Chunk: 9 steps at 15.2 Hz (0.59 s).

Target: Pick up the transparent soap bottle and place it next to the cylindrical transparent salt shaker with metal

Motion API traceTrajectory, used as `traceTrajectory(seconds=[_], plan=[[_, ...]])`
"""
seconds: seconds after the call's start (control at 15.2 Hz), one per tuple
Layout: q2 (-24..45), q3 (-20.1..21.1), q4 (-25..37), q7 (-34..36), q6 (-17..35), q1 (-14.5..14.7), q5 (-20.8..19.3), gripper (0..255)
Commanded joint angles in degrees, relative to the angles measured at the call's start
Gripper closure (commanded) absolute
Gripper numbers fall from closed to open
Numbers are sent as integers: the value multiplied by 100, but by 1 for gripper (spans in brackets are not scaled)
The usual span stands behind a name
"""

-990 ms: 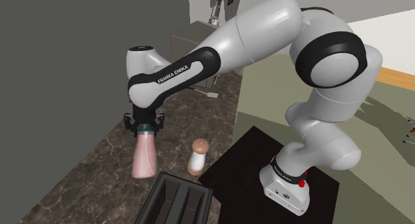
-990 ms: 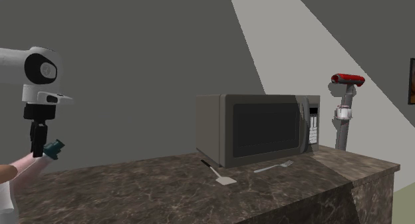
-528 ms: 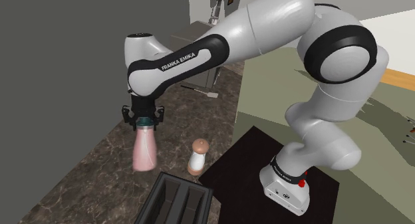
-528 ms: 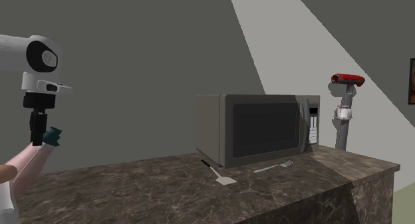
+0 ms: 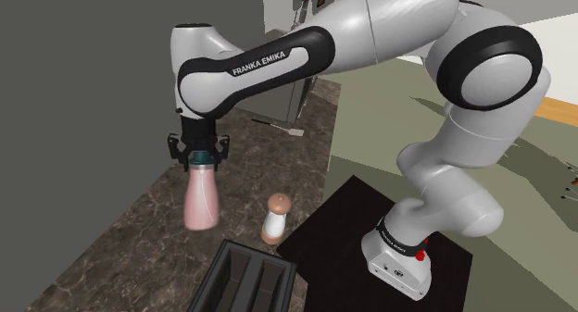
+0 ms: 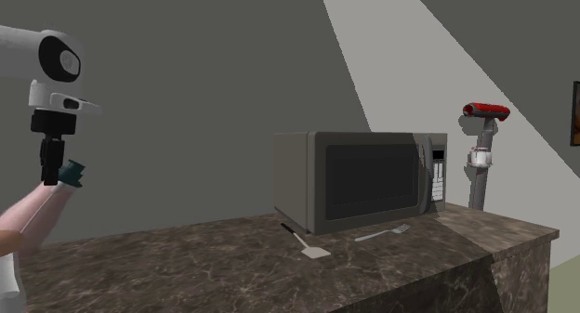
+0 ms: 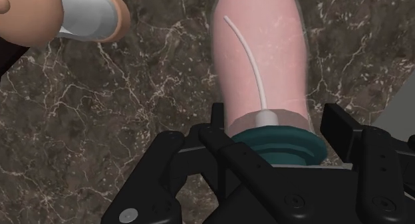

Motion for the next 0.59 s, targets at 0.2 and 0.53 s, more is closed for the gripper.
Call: traceTrajectory(seconds=[0.2,0.53], plan=[[169,-39,191,109,-327,27,-130,255],[312,-67,412,204,-663,45,-239,255]])
